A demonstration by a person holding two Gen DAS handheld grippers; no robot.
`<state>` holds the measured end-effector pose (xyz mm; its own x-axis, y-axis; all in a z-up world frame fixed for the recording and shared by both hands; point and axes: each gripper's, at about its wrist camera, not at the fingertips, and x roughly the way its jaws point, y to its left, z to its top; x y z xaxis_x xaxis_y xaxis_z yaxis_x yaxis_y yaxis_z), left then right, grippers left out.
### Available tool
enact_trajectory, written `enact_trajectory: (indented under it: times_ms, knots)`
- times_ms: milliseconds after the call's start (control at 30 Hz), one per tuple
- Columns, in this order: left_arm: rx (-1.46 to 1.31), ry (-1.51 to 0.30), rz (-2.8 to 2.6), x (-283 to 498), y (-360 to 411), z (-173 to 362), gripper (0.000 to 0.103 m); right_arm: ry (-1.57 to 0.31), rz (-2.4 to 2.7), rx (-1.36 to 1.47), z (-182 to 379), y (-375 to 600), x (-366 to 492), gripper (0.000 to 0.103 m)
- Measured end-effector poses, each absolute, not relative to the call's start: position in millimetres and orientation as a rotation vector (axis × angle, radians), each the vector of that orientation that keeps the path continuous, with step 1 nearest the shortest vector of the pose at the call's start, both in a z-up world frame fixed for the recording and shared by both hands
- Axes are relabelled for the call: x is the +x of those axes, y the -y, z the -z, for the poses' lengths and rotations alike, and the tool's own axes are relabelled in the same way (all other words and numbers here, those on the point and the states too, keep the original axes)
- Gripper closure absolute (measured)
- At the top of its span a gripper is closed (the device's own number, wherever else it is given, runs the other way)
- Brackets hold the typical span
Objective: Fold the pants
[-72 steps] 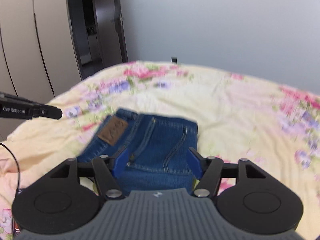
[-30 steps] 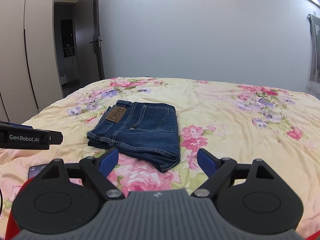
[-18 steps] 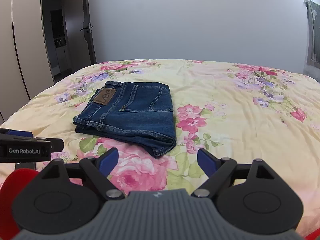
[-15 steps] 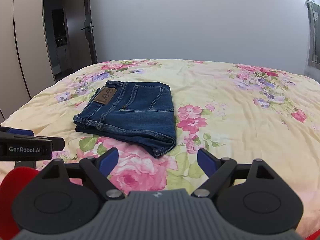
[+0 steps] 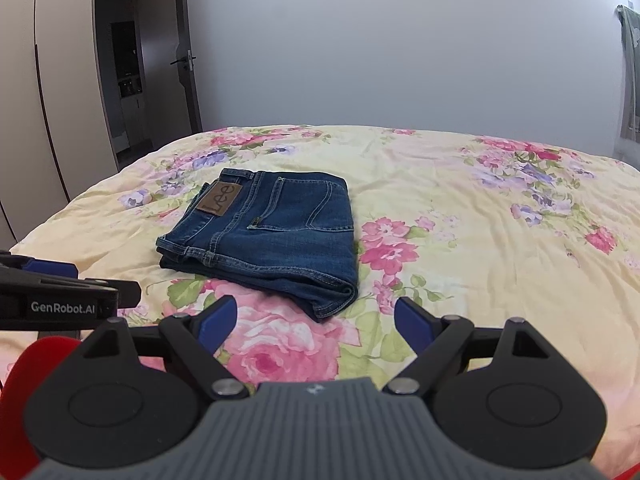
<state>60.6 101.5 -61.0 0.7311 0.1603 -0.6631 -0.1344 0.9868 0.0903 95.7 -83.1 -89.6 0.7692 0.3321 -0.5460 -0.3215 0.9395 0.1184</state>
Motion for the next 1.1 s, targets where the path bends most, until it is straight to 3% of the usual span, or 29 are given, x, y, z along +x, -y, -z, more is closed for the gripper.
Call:
enact_trajectory:
  times_ms: [1100]
  knots:
    - [0.05, -0.733, -0.16, 57.0, -95.0, 55.0, 0.016, -0.584, -0.347, 0.02, 84.8, 89.0, 90.6, 0.021]
